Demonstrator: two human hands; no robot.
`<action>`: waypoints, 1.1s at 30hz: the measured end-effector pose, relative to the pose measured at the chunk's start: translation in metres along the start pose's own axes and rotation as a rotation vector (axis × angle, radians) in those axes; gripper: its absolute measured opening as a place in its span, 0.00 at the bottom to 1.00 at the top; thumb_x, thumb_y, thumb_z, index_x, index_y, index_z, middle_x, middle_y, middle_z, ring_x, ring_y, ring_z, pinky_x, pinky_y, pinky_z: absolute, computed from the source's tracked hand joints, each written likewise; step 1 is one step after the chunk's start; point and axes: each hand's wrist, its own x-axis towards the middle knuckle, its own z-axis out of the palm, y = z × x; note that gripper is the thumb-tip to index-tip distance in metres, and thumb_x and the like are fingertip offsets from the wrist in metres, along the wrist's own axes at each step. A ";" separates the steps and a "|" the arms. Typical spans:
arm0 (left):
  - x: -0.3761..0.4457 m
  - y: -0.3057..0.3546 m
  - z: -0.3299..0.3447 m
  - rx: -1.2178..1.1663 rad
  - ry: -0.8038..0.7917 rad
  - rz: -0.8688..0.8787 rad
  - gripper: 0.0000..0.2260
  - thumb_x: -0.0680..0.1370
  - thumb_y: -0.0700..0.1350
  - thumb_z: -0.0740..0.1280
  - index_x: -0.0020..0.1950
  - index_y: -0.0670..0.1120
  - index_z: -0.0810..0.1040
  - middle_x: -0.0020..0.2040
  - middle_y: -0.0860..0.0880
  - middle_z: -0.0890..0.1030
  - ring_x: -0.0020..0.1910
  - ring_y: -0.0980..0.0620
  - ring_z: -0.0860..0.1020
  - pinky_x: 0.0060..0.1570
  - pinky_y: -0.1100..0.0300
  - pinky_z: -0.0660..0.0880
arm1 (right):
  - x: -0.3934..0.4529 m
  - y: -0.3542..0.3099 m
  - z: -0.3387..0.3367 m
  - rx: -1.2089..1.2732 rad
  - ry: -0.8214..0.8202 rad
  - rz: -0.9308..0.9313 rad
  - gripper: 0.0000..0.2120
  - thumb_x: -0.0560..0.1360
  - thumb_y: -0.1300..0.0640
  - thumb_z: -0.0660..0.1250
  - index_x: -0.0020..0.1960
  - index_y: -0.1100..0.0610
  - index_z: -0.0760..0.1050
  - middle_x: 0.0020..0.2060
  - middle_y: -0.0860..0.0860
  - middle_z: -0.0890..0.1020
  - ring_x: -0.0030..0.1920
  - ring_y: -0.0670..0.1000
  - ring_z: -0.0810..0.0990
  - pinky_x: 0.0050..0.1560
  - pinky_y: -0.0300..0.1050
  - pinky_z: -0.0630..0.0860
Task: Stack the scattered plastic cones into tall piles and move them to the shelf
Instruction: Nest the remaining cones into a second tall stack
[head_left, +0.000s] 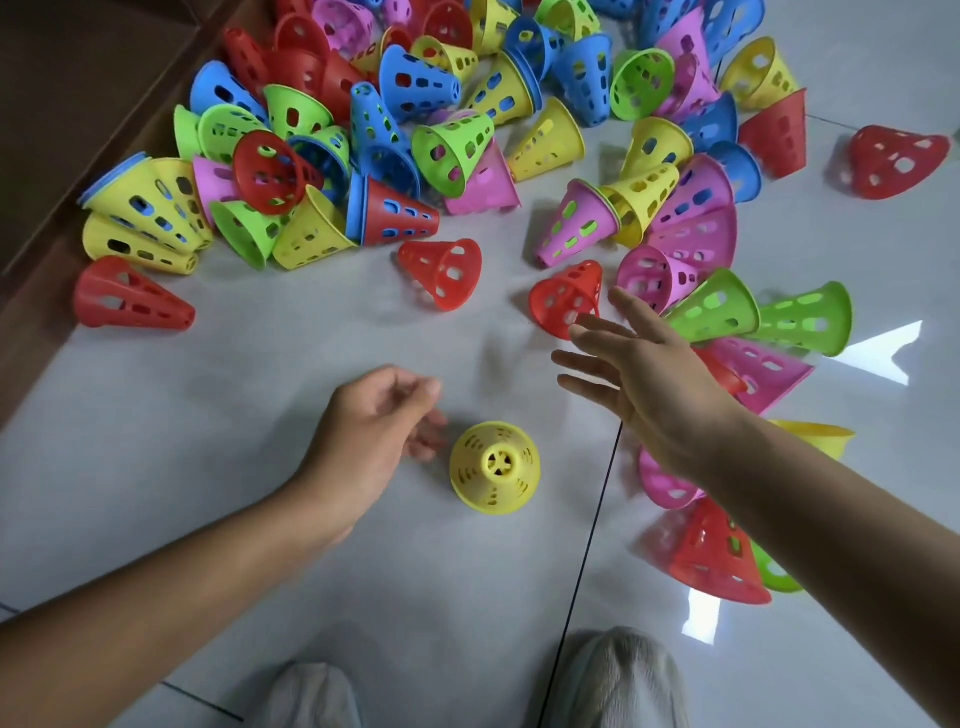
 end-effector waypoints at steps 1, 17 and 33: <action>0.007 0.008 0.002 -0.013 -0.001 0.027 0.04 0.81 0.41 0.66 0.50 0.41 0.77 0.39 0.42 0.82 0.32 0.51 0.80 0.35 0.58 0.78 | 0.001 0.001 -0.001 -0.004 -0.003 0.001 0.35 0.78 0.62 0.68 0.79 0.46 0.57 0.65 0.48 0.76 0.57 0.54 0.84 0.59 0.54 0.80; 0.052 0.043 0.016 -0.447 -0.171 -0.070 0.23 0.83 0.47 0.63 0.77 0.54 0.62 0.75 0.50 0.68 0.57 0.44 0.83 0.60 0.49 0.78 | -0.017 0.025 -0.012 0.076 0.198 -0.027 0.10 0.78 0.61 0.68 0.59 0.57 0.80 0.50 0.53 0.86 0.51 0.51 0.85 0.54 0.48 0.81; 0.041 -0.006 -0.048 -0.657 0.085 -0.226 0.16 0.83 0.51 0.61 0.62 0.41 0.76 0.58 0.44 0.84 0.58 0.50 0.83 0.54 0.61 0.81 | -0.056 0.004 -0.004 0.292 0.165 -0.024 0.12 0.70 0.63 0.70 0.53 0.61 0.82 0.43 0.52 0.86 0.44 0.47 0.85 0.53 0.41 0.81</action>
